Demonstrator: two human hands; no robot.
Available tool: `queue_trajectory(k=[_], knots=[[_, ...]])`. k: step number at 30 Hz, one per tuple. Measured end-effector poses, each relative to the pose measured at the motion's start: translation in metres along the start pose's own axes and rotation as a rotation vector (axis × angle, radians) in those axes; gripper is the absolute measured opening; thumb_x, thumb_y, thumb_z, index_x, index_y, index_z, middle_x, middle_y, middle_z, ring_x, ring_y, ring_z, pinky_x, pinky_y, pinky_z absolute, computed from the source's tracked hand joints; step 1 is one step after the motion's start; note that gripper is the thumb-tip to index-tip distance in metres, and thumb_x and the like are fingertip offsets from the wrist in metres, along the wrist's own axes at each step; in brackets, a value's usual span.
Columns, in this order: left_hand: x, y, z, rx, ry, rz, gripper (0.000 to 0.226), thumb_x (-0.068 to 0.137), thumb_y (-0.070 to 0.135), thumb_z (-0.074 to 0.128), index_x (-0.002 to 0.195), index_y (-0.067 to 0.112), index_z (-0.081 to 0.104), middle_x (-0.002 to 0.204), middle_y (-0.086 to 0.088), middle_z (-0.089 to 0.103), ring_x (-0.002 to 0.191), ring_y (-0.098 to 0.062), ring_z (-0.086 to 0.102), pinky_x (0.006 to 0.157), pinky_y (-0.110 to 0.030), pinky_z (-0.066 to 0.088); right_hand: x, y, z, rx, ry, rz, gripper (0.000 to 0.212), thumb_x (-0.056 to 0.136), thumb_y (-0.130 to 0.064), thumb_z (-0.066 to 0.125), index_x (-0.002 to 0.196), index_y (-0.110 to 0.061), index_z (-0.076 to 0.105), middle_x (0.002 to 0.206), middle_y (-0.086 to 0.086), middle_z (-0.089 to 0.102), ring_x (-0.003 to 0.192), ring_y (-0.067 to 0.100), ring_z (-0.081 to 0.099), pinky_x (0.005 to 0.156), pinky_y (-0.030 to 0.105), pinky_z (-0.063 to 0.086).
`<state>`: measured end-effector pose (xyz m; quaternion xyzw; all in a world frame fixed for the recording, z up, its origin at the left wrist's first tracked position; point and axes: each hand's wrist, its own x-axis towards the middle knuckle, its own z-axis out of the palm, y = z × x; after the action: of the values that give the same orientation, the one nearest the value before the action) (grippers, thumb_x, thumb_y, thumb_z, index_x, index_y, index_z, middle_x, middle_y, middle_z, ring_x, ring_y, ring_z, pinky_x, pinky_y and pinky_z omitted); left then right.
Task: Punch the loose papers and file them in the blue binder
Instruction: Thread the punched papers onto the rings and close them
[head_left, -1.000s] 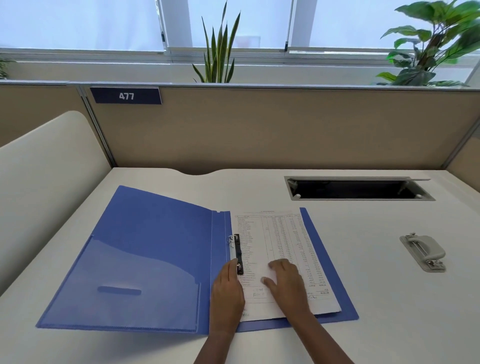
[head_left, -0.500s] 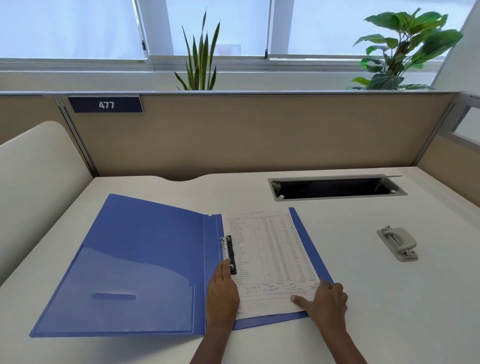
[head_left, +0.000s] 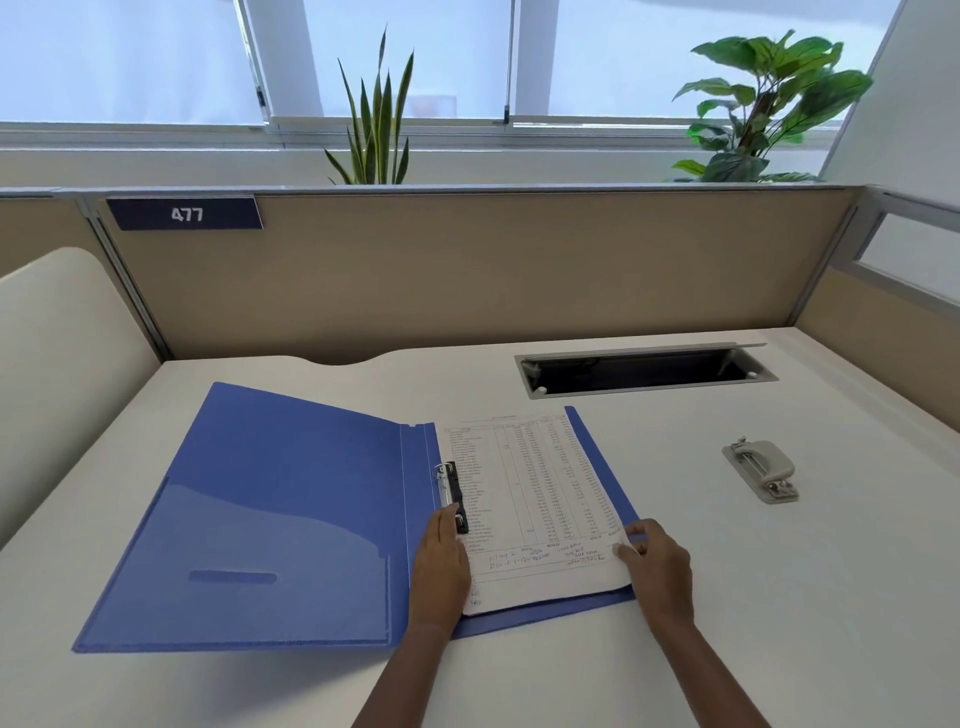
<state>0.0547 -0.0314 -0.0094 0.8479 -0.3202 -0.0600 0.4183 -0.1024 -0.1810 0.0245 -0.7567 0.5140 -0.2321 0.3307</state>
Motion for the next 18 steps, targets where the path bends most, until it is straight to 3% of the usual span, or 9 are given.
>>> queue_trajectory(k=[5,9,10,11,13,15,18], knots=[[-0.004,0.001,-0.005,-0.051,-0.104,0.013,0.049,0.097,0.005,0.035,0.144,0.01,0.025,0.149,-0.006,0.033,0.133,-0.016,0.036,0.113,-0.028,0.03,0.003,0.004,-0.004,-0.042,0.035,-0.044,0.023,0.088,0.002,0.055,0.11,0.006,0.06,0.107,0.023,0.068,0.097,0.035,0.064,0.081,0.041,0.056],[-0.018,-0.001,0.002,0.227,-0.131,-0.046,0.058,0.099,0.02,0.035,0.149,0.02,0.005,0.159,-0.01,-0.001,0.142,-0.022,0.026,0.11,-0.031,0.035,-0.002,0.004,-0.002,-0.105,0.047,-0.086,0.02,0.092,0.001,0.048,0.102,0.007,0.064,0.104,0.023,0.068,0.094,0.035,0.064,0.075,0.036,0.054],[-0.022,0.001,0.002,0.311,-0.086,-0.023,0.061,0.096,0.021,0.043,0.148,0.016,0.011,0.157,-0.018,0.004,0.138,-0.028,0.033,0.105,-0.034,0.042,-0.003,0.004,-0.001,-0.119,0.045,-0.093,0.02,0.093,0.001,0.046,0.1,0.008,0.064,0.103,0.023,0.068,0.092,0.035,0.064,0.074,0.035,0.053],[-0.026,0.005,0.003,0.369,-0.059,0.029,0.066,0.087,0.019,0.061,0.144,0.009,0.028,0.151,-0.03,0.02,0.128,-0.037,0.047,0.095,-0.038,0.052,-0.005,0.004,0.0,-0.132,0.037,-0.102,0.021,0.093,0.0,0.045,0.099,0.008,0.064,0.103,0.023,0.068,0.092,0.035,0.065,0.073,0.034,0.054],[-0.031,0.009,0.003,0.517,-0.03,0.107,0.071,0.052,0.014,0.089,0.117,0.001,0.063,0.12,-0.035,0.058,0.093,-0.039,0.07,0.065,-0.037,0.06,-0.008,0.006,0.001,-0.163,0.019,-0.123,0.022,0.093,0.0,0.045,0.096,0.009,0.065,0.102,0.023,0.069,0.091,0.034,0.065,0.074,0.033,0.055],[-0.033,0.01,0.003,0.597,0.0,0.139,0.074,0.037,0.013,0.094,0.105,0.0,0.07,0.106,-0.031,0.067,0.081,-0.034,0.073,0.058,-0.034,0.059,-0.01,0.007,0.002,-0.196,0.011,-0.124,0.022,0.093,0.0,0.046,0.096,0.009,0.065,0.102,0.023,0.068,0.092,0.033,0.064,0.077,0.036,0.056],[-0.031,0.01,0.004,0.625,-0.06,0.146,0.075,0.034,0.014,0.094,0.103,0.002,0.071,0.103,-0.029,0.069,0.08,-0.032,0.074,0.059,-0.033,0.058,-0.016,0.008,0.003,-0.198,0.003,-0.07,0.029,0.09,-0.001,0.053,0.118,0.007,0.057,0.114,0.024,0.06,0.107,0.035,0.057,0.09,0.038,0.051]])
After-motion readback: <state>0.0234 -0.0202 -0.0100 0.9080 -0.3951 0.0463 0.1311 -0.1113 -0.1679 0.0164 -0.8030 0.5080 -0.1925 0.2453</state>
